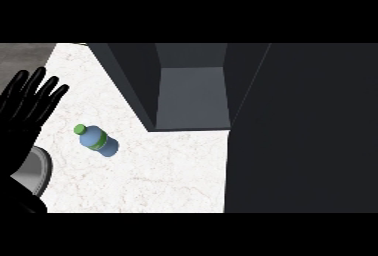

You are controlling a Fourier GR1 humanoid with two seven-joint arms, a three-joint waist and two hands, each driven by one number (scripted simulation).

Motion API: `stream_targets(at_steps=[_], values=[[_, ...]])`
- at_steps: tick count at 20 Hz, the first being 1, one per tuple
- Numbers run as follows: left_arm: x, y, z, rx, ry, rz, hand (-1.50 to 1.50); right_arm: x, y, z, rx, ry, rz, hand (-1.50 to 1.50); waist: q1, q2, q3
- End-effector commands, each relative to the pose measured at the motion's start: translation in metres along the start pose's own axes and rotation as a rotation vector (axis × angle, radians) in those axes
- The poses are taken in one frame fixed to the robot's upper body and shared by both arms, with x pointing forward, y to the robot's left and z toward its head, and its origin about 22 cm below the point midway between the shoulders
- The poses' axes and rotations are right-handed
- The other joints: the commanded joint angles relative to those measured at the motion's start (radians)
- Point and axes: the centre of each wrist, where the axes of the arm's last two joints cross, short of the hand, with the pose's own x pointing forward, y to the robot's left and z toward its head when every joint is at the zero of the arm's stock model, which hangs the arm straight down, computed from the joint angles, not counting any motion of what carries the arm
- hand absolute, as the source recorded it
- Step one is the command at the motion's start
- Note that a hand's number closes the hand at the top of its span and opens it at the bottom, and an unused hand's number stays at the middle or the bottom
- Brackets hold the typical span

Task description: Pick up the bottled water, place it into the cabinet and close the cabinet

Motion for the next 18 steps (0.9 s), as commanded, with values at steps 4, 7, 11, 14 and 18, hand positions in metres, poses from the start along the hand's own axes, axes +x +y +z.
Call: stream_targets(at_steps=[4, 7, 11, 14, 18], values=[[0.029, 0.069, 0.014, -0.056, 0.082, 0.057, -1.50, 0.045, 0.014, 0.041, 0.052, 0.024, -0.061, -1.50, 0.011, -0.002, 0.000], [0.027, 0.076, 0.016, -0.061, 0.147, 0.028, -1.50, 0.064, 0.025, 0.049, 0.049, 0.031, -0.061, -1.50, 0.014, -0.001, 0.000], [0.009, 0.084, 0.007, -0.036, 0.189, -0.021, -1.50, 0.067, 0.023, 0.059, 0.062, 0.021, -0.058, -1.50, 0.009, 0.000, 0.001], [-0.014, 0.085, 0.022, -0.013, 0.244, -0.020, -1.50, 0.054, 0.032, 0.071, 0.050, 0.037, -0.050, -1.50, 0.002, -0.001, 0.000], [-0.030, 0.095, 0.021, 0.002, 0.269, 0.003, -1.50, 0.071, 0.035, 0.071, 0.050, 0.025, -0.061, -1.50, 0.005, 0.001, 0.000]])
